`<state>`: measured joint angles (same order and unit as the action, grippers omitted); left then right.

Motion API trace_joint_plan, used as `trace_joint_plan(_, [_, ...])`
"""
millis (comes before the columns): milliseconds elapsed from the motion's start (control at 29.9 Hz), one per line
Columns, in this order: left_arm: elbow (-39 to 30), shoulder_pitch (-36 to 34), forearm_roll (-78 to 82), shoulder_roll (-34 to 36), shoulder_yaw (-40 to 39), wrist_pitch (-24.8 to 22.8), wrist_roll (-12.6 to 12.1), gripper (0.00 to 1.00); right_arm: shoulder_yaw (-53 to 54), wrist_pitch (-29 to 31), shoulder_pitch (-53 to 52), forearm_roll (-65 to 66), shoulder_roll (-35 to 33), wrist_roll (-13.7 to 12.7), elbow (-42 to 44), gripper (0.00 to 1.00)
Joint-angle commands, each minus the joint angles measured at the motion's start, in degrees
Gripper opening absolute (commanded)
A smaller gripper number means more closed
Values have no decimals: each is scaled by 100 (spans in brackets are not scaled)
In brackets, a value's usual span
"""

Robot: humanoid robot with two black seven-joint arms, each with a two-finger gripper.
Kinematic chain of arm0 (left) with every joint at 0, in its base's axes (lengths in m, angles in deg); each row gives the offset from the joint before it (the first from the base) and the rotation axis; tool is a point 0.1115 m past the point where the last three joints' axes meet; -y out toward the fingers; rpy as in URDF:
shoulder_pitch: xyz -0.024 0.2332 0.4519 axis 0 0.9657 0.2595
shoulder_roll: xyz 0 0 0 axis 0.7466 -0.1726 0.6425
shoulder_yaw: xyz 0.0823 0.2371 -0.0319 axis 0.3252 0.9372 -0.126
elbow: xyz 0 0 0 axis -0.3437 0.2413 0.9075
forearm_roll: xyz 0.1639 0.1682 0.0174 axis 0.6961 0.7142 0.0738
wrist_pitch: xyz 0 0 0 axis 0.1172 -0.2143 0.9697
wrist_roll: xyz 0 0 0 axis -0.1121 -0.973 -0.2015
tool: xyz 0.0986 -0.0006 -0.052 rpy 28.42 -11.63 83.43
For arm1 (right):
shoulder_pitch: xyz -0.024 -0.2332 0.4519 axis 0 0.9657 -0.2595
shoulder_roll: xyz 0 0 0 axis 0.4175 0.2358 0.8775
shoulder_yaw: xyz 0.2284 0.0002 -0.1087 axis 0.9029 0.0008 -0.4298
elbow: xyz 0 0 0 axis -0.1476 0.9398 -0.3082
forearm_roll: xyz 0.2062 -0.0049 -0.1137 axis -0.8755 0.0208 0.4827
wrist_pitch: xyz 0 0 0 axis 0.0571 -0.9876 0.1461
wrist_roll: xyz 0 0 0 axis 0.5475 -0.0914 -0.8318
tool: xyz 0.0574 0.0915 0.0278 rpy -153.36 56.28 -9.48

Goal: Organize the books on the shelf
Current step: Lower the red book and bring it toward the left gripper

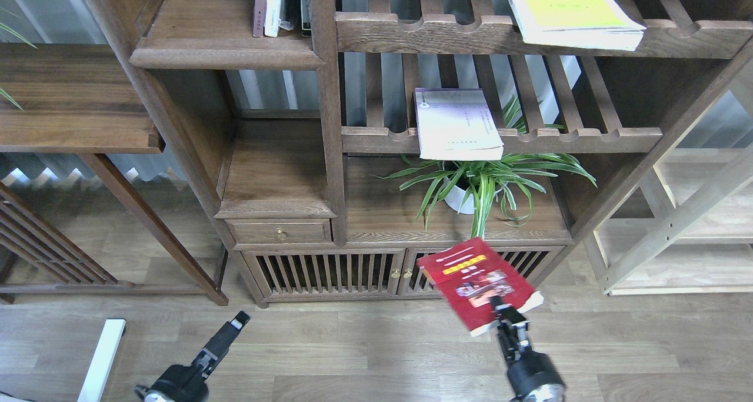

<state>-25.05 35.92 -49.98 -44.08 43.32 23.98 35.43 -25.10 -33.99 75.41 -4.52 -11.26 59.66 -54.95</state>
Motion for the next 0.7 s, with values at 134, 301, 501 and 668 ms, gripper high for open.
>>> trace_joint_plan(134, [-89, 104, -75, 154, 42, 0, 62, 98, -669, 0, -191, 410, 349, -14, 7, 5])
trace_joint_plan(301, [-98, 147, -146, 83, 42, 0, 71, 98, -1099, 0, -209, 480, 481, -14, 16, 5])
trace_joint_plan(501, [-107, 384, -330, 110, 42, 0, 88, 98, -1364, 0, -472, 524, 481, -14, 25, 5])
trace_joint_plan(668, [-177, 455, -515, 145, 51, 0, 88, 98, -1460, 0, -648, 533, 481, -14, 25, 5])
